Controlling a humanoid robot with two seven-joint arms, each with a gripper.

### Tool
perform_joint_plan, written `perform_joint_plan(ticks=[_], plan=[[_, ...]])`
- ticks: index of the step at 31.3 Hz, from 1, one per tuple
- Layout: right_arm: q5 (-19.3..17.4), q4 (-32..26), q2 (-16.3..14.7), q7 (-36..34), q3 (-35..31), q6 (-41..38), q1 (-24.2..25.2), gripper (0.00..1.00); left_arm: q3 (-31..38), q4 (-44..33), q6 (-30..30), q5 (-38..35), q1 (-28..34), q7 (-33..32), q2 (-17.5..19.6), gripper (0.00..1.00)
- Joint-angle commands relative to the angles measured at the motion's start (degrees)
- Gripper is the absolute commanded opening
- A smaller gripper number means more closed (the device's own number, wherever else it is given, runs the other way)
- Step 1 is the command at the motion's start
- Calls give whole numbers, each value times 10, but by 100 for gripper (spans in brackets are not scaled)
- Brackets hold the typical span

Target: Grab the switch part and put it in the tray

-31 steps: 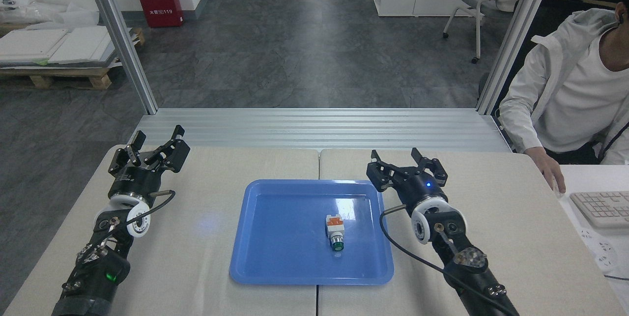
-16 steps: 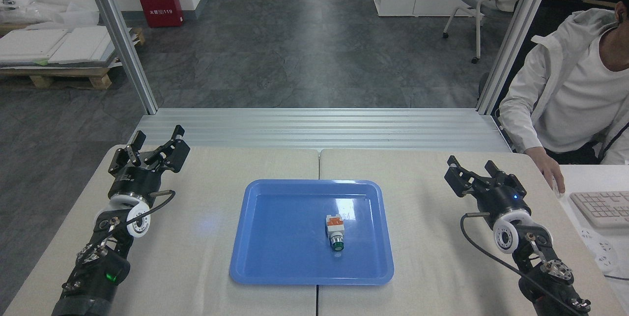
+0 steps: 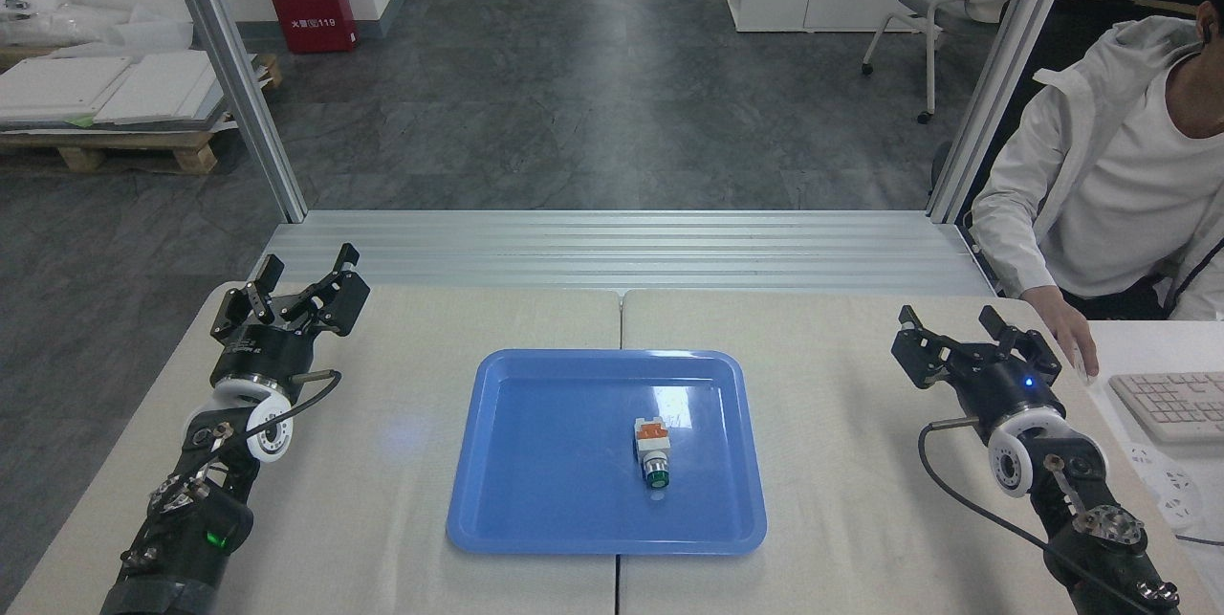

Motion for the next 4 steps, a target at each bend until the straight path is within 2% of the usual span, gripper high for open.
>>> perform_joint_plan(ticks=[1, 4], plan=[[4, -1, 10, -14, 1, -10, -20, 99, 0, 0, 0, 0, 0, 0, 0, 100], [4, -2, 17, -15, -2, -8, -21, 99, 0, 0, 0, 0, 0, 0, 0, 100]])
